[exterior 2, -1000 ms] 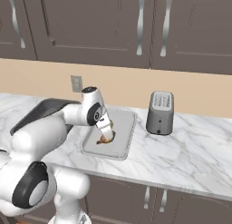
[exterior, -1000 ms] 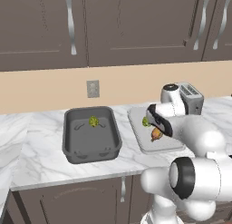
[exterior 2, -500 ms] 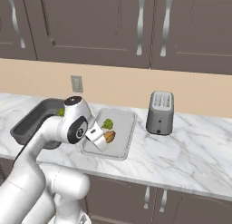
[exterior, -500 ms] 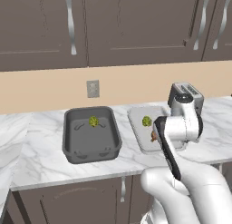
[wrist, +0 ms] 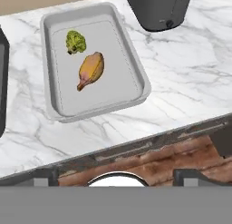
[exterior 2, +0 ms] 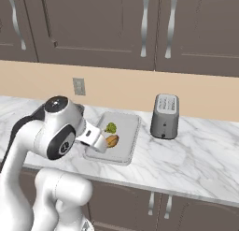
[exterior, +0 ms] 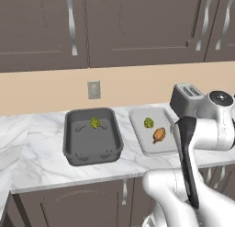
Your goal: Place one broccoli and one chicken drumstick in each tupperware on the nearby counter, to pack two identical lunches.
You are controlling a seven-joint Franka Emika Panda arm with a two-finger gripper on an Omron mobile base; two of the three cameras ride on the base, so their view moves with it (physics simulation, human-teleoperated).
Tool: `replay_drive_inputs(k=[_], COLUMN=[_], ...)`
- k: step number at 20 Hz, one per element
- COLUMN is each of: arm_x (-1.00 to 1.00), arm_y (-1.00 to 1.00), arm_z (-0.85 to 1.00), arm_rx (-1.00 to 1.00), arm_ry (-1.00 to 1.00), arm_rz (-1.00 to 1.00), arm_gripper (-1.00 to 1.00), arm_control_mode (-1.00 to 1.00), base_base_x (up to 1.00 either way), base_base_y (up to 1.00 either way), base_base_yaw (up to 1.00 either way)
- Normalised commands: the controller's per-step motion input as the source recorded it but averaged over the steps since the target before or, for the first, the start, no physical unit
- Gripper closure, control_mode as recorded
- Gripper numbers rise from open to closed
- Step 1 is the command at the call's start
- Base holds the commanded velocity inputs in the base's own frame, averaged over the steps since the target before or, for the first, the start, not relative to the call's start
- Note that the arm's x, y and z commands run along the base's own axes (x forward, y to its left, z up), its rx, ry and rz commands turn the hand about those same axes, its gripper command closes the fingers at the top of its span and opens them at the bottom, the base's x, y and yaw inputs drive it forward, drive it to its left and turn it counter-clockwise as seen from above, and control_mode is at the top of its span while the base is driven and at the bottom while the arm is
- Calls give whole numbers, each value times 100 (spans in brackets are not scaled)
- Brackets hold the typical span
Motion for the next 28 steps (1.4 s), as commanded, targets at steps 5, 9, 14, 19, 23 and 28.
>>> replay_drive_inputs(k=[5,9,14,19,23,28], arm_x=[-74,-66,-62,-17,7,0], arm_y=[33,30,1,0,0,0], arm_z=[82,58,43,30,1,0], arm_rx=[-14,-12,-5,-3,0,0], arm_ry=[-4,-11,-31,-42,-16,0], arm_rz=[30,25,22,9,3,0], arm_gripper=[-100,-100,-100,-100,-100,-100], arm_control_mode=[-100,-100,-100,-100,100,100], base_base_x=[0,0,0,0,8,-9], base_base_y=[0,0,0,0,0,-8], base_base_yaw=[0,0,0,0,0,-3])
